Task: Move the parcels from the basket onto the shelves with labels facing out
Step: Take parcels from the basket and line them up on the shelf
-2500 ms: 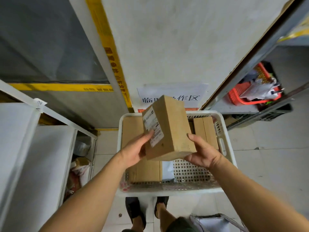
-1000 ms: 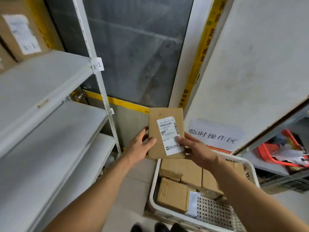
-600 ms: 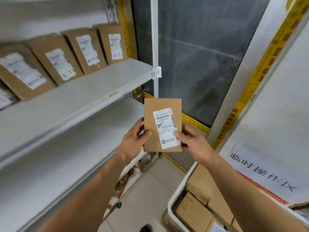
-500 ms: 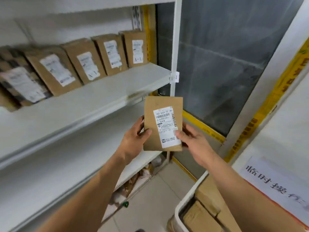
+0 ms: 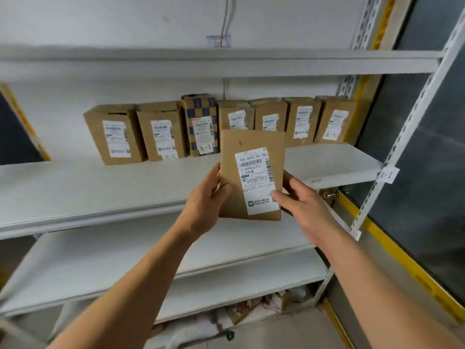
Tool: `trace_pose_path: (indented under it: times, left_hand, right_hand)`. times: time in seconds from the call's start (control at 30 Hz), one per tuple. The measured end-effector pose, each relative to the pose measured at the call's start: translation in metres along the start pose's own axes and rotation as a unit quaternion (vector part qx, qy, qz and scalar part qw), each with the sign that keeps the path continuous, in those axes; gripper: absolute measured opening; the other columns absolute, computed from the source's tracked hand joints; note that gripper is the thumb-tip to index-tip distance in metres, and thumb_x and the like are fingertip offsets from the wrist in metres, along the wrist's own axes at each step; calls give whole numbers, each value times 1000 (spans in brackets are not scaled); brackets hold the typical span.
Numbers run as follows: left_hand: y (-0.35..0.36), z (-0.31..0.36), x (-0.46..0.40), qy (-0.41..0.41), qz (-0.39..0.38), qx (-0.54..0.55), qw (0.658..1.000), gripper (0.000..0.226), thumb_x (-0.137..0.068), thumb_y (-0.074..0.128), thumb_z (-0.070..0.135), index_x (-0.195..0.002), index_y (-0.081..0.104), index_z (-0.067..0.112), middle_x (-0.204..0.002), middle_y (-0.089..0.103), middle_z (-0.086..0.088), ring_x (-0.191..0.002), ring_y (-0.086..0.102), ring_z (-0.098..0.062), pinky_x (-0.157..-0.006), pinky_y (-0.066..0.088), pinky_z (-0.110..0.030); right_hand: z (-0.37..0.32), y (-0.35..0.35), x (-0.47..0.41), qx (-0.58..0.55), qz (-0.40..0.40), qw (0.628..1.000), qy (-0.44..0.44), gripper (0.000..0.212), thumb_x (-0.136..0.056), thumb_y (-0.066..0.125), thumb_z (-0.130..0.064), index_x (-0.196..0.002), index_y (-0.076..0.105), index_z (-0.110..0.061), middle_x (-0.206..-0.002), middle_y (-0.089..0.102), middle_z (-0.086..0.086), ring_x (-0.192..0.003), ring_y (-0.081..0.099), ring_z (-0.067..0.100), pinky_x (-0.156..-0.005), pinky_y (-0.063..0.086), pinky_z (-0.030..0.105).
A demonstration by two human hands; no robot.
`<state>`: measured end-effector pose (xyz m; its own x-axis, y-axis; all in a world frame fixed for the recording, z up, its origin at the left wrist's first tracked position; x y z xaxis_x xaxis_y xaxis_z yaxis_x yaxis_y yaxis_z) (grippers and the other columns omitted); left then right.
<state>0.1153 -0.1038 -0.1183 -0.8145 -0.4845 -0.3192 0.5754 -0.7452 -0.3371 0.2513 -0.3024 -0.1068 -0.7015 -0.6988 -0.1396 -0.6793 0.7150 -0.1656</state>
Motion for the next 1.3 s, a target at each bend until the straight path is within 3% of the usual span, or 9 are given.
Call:
trace_pose_path:
  times: [0.13, 0.3, 0.47, 0.67, 0.87, 0.97, 1.1, 1.23, 1.3]
  left_hand:
    - [-70, -21, -3, 4, 46, -14, 999, 58, -107, 50, 30, -157, 34, 54, -146, 62, 14, -136, 58, -16, -109, 52, -54]
    - [-140, -48, 1, -25, 107, -1, 994, 59, -110, 52, 21, -158, 36, 50, -148, 60, 14, -137, 57, -16, -107, 54, -51]
    - [-199, -72, 10, -38, 169, 5, 985, 64, -105, 57, 17, -157, 39, 50, -149, 60, 16, -138, 56, -11, -113, 51, -49]
    - [-257, -96, 21, -64, 238, -19, 969, 62, -108, 54, 15, -157, 38, 50, -151, 59, 13, -137, 58, -17, -110, 52, -54]
    - [-309, -125, 30, -98, 305, -7, 947, 61, -109, 54, 15, -157, 38, 51, -155, 55, 10, -143, 53, -22, -113, 48, -58]
    - [-332, -138, 33, -110, 324, -12, 940, 61, -109, 54, 17, -156, 38, 52, -155, 54, 12, -144, 51, -21, -115, 46, -58]
    - [-373, -154, 28, -112, 340, -17, 934, 61, -110, 52, 16, -156, 37, 54, -154, 55, 11, -144, 51, -22, -115, 45, -58]
    - [-417, -172, 19, -120, 331, -16, 936, 61, -110, 50, 17, -156, 36, 55, -155, 54, 13, -143, 52, -23, -111, 47, -61]
    - [-440, -183, 12, -123, 322, -15, 939, 63, -111, 49, 15, -154, 36, 58, -155, 53, 16, -143, 52, -24, -112, 47, -60]
  right_hand:
    - [-8, 67, -41, 0, -40, 999, -25, 58, -105, 64, -14, -157, 47, -33, -141, 66, -20, -129, 63, 4, -119, 45, 45]
    - [-12, 139, -80, 4, -83, 996, -39, 59, -104, 65, -12, -156, 49, -32, -139, 68, -17, -128, 65, 7, -117, 47, 44]
    - [-13, 205, -121, 12, -129, 990, -57, 57, -101, 68, -5, -153, 53, -23, -135, 71, -13, -120, 69, 4, -111, 53, 39]
    - [-15, 283, -167, 7, -202, 977, -69, 52, -100, 69, -6, -148, 59, -23, -131, 73, -11, -116, 72, 8, -107, 55, 34]
    - [-22, 354, -197, 49, -256, 961, -90, 34, -101, 71, -20, -130, 62, -37, -123, 72, -16, -111, 65, -3, -95, 48, 15]
    - [-24, 388, -209, 67, -269, 956, -94, 32, -102, 70, -19, -124, 59, -40, -124, 69, -15, -113, 61, -2, -97, 44, 17]
    - [-26, 435, -229, 72, -277, 953, -99, 33, -103, 67, -16, -130, 60, -34, -127, 67, -13, -111, 60, -3, -102, 47, 22]
    - [-25, 488, -250, 65, -259, 958, -99, 44, -101, 65, -8, -142, 60, -25, -131, 71, -6, -117, 66, 10, -106, 53, 32]
    - [-24, 514, -259, 56, -247, 963, -89, 52, -102, 62, -5, -148, 55, -26, -132, 70, -8, -115, 66, 4, -103, 54, 27]
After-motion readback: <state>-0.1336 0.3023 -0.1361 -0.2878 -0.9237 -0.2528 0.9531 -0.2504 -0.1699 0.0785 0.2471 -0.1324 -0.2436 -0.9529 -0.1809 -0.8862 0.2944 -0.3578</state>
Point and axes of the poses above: each hand's wrist, its own x-axis away from the middle knuckle, its own y-axis out of the palm, z = x × y, the point moved 3 cm from there along -x, towards the middle knuckle
